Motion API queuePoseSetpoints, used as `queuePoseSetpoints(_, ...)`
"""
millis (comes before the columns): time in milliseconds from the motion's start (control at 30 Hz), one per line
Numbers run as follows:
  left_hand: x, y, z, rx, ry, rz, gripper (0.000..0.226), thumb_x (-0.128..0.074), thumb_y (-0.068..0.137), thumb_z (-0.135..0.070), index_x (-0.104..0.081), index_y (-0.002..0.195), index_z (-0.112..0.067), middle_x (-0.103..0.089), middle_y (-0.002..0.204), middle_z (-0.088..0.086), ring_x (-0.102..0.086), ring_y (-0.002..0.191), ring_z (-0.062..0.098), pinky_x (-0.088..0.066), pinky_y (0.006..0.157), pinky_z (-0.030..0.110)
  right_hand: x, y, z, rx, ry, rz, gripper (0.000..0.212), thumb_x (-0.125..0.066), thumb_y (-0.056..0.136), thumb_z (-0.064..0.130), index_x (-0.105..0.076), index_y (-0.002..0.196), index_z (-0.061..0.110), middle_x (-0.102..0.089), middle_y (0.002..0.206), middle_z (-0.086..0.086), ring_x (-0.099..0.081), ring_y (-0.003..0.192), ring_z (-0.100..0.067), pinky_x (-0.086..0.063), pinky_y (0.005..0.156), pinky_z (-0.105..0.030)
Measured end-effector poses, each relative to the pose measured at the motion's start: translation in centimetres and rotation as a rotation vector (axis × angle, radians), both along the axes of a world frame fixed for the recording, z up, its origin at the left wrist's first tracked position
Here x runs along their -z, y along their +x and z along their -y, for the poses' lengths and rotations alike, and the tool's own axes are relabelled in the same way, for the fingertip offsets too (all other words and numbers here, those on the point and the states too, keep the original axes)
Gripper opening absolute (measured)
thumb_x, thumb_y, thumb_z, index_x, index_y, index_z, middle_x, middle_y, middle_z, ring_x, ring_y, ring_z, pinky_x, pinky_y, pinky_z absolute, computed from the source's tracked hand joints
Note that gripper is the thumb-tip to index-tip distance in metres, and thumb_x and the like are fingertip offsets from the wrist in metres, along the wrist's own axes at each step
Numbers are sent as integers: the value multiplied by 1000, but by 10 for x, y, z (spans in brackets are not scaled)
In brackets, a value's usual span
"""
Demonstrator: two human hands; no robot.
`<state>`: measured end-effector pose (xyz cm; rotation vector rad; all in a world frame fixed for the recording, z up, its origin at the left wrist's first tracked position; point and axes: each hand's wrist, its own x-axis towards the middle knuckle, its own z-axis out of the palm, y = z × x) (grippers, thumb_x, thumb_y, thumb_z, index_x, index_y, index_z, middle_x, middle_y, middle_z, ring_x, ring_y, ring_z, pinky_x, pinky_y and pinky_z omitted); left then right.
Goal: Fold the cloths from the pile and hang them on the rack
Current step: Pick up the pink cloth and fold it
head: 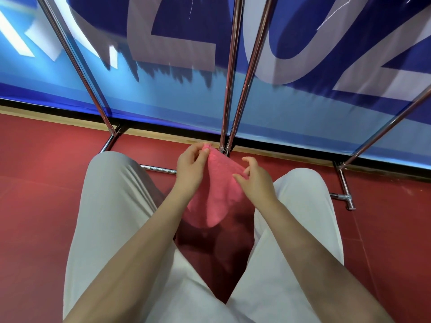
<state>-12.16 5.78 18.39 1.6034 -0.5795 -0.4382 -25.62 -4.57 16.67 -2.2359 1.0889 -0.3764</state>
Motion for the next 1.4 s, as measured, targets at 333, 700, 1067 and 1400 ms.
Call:
queuePoseSetpoints(333, -9, -4, -5, 34, -68, -172, 15, -55, 97, -12, -69, 101, -15, -68, 94, -8, -60, 80, -10, -44, 73, 7, 9, -6, 14, 31, 16, -133, 20, -70, 82, 38, -63, 77, 20, -53, 87, 1, -42, 93, -19, -36, 73, -31)
queuePoseSetpoints(700, -7, 25, -11, -217, -151, -393, 21, -52, 97, -9, -65, 113, -5, -64, 93, -3, -57, 87, 7, -45, 80, 18, -6, -6, 19, 99, 728, 562, 10, -66, 87, 16, -70, 96, 16, -70, 89, -1, -63, 80, -14, -50, 76, -31)
queuePoseSetpoints(1067, -5, 11, -8, -234, -108, -700, 23, -52, 97, -7, -64, 116, -1, -59, 77, -1, -52, 66, 7, -45, 53, 14, -6, -6, 13, 340, 498, 578, 32, -64, 89, 29, -67, 93, -3, -56, 75, -14, -51, 76, -15, -40, 70, -29)
queuePoseSetpoints(1400, 8, -7, 0, -252, -47, -982, 17, -56, 95, -10, -57, 77, -10, -43, 63, 0, -37, 43, 7, -33, 37, 16, 5, -2, 4, 496, 477, 426, 49, -60, 90, 42, -56, 74, -5, -46, 69, -17, -41, 64, -25, -29, 59, -30)
